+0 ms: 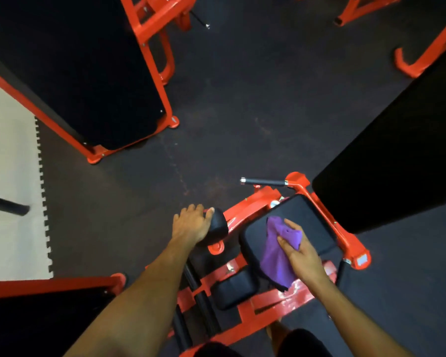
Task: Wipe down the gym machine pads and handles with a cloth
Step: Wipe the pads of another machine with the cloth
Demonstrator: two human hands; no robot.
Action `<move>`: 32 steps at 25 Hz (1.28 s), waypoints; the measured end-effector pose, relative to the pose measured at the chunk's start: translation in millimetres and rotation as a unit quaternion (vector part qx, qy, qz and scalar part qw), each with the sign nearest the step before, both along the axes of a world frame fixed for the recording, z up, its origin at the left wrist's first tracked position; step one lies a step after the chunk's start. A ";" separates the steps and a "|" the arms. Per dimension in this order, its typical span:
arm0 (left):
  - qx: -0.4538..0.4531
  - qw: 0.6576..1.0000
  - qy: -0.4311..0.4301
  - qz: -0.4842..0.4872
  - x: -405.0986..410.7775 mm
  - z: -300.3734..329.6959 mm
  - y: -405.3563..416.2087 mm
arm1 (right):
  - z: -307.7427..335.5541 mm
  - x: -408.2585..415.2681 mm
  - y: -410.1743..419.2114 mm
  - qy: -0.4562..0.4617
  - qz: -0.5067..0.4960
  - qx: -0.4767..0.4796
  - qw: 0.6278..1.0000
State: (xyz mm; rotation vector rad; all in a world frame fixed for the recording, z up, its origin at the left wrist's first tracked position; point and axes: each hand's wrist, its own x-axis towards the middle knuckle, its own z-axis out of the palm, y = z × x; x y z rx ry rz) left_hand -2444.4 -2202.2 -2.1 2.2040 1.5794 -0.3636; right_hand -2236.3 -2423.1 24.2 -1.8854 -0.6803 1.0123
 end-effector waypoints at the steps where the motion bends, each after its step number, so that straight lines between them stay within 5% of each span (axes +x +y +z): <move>1: -0.011 1.000 -0.007 0.017 4.4 -0.2 3.3 | -4.9 2.5 17.4 0.016 0.017 0.005 1.000; 8: 0.045 0.993 -0.006 0.111 22.0 -16.1 2.2 | -75.9 -73.0 144.8 0.176 0.073 0.036 0.981; 11: 0.070 0.981 -0.005 0.181 15.3 -23.0 3.1 | -102.7 -79.6 186.7 0.232 -0.033 -0.104 0.967; 15: 0.100 0.977 -0.016 0.189 13.5 -25.8 9.3 | -134.2 -59.5 215.0 0.394 -0.062 -0.196 0.896; 23: 0.103 0.978 -0.007 0.183 12.3 -25.9 30.9 | -122.9 -101.2 196.6 0.328 -0.123 -0.088 0.933; 28: 0.106 0.976 -0.012 0.188 9.2 -29.6 30.9 | -152.3 -67.2 221.5 0.437 -0.091 -0.205 0.871; 32: 0.090 0.981 0.006 0.172 7.4 -25.2 31.8 | -155.6 -39.7 193.5 0.347 -0.012 -0.171 0.922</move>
